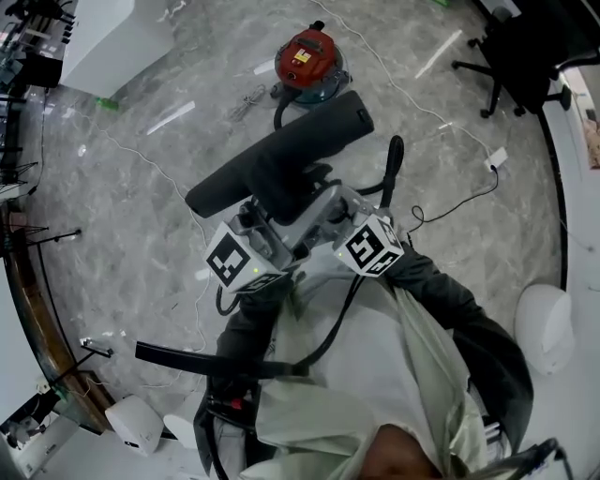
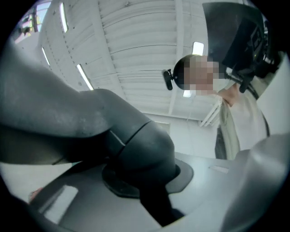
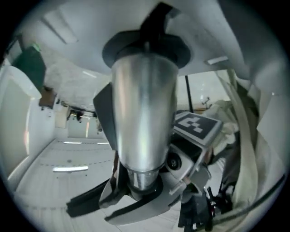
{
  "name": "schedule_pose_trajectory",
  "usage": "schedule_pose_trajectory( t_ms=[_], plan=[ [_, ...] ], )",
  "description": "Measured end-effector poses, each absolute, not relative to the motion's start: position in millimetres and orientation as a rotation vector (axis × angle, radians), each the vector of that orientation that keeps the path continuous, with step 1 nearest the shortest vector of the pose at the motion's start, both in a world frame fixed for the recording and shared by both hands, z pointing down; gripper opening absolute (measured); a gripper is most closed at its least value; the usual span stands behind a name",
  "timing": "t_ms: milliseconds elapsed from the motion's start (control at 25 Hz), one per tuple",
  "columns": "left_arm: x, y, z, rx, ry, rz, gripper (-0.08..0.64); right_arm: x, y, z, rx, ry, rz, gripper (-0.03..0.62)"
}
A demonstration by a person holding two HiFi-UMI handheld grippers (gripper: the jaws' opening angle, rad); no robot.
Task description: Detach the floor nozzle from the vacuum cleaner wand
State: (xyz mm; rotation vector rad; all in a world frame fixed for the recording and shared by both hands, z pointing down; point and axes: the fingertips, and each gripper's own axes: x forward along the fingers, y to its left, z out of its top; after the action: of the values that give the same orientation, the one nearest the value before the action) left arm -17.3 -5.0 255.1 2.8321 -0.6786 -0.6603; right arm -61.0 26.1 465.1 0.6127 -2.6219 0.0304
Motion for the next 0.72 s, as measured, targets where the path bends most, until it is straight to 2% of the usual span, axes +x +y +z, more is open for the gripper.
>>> schedule_pose_trajectory(
  t_ms=[120, 240, 360, 480, 560, 720],
  plan=[
    [-26.2, -21.3, 267.6, 2.728, -0.892, -0.613, 0.077, -57.7, 14.7, 471.9, 0.775, -2.552, 0.009, 0.038],
    [-24.9, -12.7, 263.3, 2.768, -0.774, -0.659, 0.077, -59.0, 19.8, 472.2, 0.714, -2.561, -0.008, 0.04],
    [-18.2, 21.8, 256.3, 2.903, -0.427, -0.701, 0.077, -63.6, 45.8, 465.4, 0.416, -2.66, 0.008, 0.041],
    [-12.3, 61.0, 249.6, 2.99, -0.016, -0.727, 0.075, -63.6, 90.5, 457.2, -0.098, -2.715, 0.12, 0.041],
    [-11.7, 63.3, 248.2, 2.976, 0.047, -0.727, 0.075, -65.3, 104.7, 452.4, -0.292, -2.72, 0.201, 0.041],
    [-19.9, 30.6, 245.9, 2.911, -0.261, -0.725, 0.075, -74.3, 71.5, 452.6, 0.043, -2.729, 0.154, 0.038]
  ],
)
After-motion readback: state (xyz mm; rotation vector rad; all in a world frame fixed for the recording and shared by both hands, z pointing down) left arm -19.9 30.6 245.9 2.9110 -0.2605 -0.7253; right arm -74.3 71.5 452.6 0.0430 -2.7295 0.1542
